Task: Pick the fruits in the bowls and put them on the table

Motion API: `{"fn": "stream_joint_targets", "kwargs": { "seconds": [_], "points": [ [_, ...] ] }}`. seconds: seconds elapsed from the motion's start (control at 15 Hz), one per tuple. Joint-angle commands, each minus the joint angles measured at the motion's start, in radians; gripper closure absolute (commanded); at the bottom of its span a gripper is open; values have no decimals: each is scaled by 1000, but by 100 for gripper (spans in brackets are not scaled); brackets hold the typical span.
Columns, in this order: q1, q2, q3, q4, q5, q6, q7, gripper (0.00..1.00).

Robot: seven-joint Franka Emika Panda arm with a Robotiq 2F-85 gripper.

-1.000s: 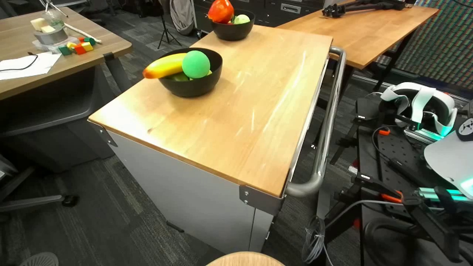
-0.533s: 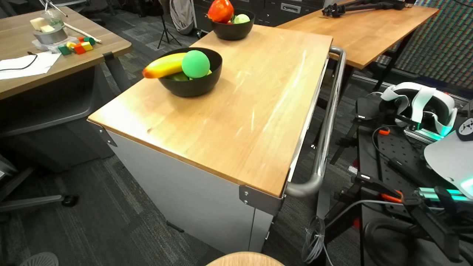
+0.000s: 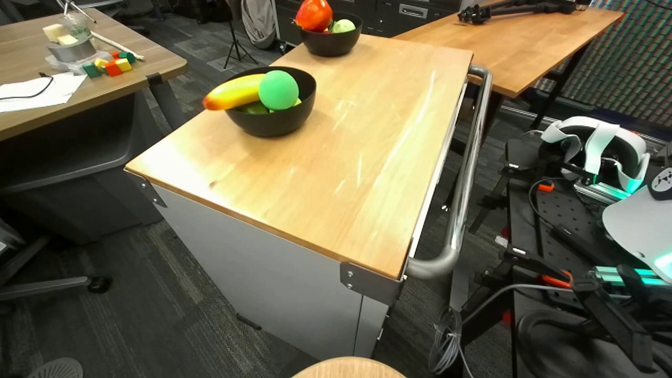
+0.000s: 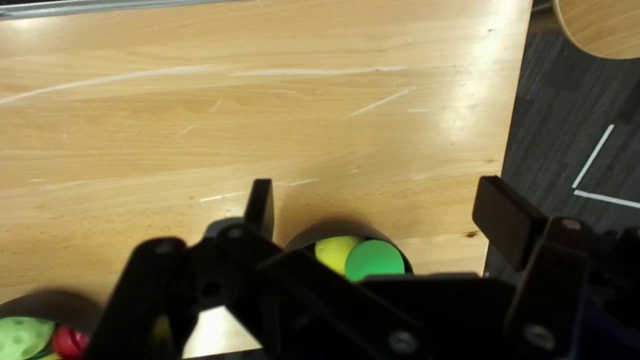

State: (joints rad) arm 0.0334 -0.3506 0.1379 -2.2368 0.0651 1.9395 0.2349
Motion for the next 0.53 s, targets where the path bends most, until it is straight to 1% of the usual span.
{"fn": "stream_joint_targets", "kwargs": {
  "seconds": [0.0, 0.13, 0.2, 0.27, 0.33, 0.4, 0.47],
  "points": [
    [13, 42, 0, 35, -4, -13, 11, 0],
    [15, 83, 3, 68, -5, -24, 14, 0],
    [15, 73, 5, 54, -7, 25, 23, 0],
    [18, 87, 3, 64, 9, 42, 24, 0],
    [18, 104, 8, 79, -5, 40, 27, 0],
    [18, 120, 14, 80, -26, 99, 22, 0],
    [17, 145, 16, 96, -35, 122, 31, 0]
  ]
}}
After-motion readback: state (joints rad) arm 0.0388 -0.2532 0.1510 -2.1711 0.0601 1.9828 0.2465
